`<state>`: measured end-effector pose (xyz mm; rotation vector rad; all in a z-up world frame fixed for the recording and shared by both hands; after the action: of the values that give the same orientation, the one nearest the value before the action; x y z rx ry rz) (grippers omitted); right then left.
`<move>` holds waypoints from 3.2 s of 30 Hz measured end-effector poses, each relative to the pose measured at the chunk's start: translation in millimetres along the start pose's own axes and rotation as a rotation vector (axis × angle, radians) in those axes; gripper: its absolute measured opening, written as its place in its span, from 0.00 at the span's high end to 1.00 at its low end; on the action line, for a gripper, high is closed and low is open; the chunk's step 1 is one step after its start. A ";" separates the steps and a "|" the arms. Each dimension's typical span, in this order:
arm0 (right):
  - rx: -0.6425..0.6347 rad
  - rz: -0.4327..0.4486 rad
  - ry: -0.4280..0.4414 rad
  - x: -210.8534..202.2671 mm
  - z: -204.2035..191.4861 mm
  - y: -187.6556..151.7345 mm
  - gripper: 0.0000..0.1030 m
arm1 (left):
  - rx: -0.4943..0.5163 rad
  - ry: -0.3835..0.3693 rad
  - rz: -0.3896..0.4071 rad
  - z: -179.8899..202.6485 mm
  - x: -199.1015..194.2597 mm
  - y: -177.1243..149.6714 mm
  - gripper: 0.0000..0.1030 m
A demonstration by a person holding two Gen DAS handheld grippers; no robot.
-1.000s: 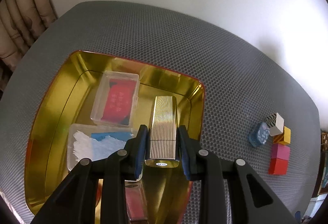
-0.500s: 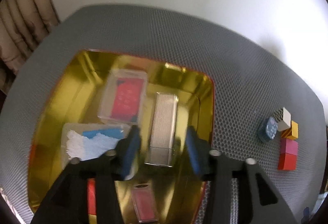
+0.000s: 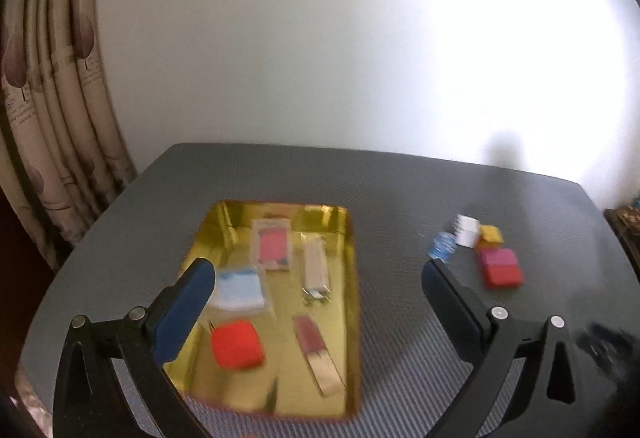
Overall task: Organize rigid objects
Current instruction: 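Reach the right tool to the red block and grasp it, then carry the red block over the tin and release it inside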
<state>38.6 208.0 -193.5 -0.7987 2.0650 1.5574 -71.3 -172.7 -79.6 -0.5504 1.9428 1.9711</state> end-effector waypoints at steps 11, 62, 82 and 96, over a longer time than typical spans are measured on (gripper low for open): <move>-0.131 -0.041 -0.096 91.6 -82.2 47.8 0.36 | -0.061 -0.147 -0.032 40.9 -41.9 -69.2 0.01; -0.467 0.242 -0.093 -29.8 -267.3 155.8 0.40 | -0.135 0.093 0.049 -32.6 -57.4 -51.1 0.01; -0.525 0.158 0.021 -10.2 -325.1 120.9 0.40 | -0.224 0.297 0.009 -112.2 -44.5 -51.8 0.01; -0.663 -0.087 0.192 31.4 -351.1 20.8 0.40 | -0.345 0.476 0.061 -207.8 -62.7 -43.1 0.01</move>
<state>2.2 -131.2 -102.1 -1.2850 1.5893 2.2171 14.6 -376.4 -87.6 -1.1523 1.8827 2.4024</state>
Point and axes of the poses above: each gripper's, at about its wrist camera, not at the fingertips, and x roughly the way its jaws point, z to its right, y to its top, the point moved 9 cm from there along x, roughly the way its jaws point, and after that the axes turned 8 degrees about z, right-handed, at the moved point
